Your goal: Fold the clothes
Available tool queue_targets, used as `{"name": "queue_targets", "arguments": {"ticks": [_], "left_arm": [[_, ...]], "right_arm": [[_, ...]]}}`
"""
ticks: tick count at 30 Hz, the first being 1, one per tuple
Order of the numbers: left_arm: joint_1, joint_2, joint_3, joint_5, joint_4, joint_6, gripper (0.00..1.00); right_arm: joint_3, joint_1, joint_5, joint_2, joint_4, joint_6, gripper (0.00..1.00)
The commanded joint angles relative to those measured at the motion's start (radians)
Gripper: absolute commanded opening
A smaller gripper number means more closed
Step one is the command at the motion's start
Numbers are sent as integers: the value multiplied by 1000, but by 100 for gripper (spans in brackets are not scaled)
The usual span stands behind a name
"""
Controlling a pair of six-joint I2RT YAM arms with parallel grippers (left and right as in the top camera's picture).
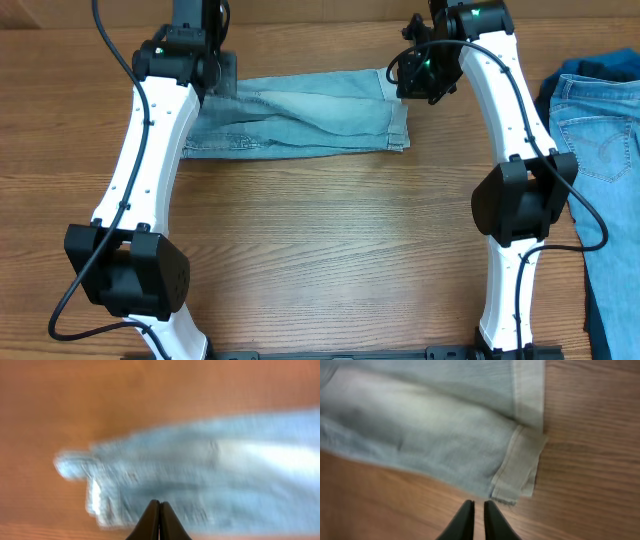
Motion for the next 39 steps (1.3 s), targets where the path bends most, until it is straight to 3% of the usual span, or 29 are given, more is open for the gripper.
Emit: {"name": "queue_targets", "arguments": {"ticks": [1, 6, 12, 22, 27, 39], "left_arm": [[4, 24, 1, 98, -124, -64, 4], [5, 148, 0, 98, -245, -64, 4], [6, 269, 0, 90, -218, -64, 4], [39, 296, 0, 26, -156, -76, 4], [100, 296, 0, 157, -159, -119, 4], [122, 296, -26, 200, -64, -152, 4]], "right_arm": [[24, 13, -23, -79, -56, -51, 4], [23, 48, -70, -79, -104, -64, 4], [23, 169, -72, -78, -116, -160, 4], [22, 291, -58, -26, 31, -156, 4], [-43, 325, -69, 9, 133, -156, 4], [-266, 432, -76, 10, 455, -160, 4]]}}
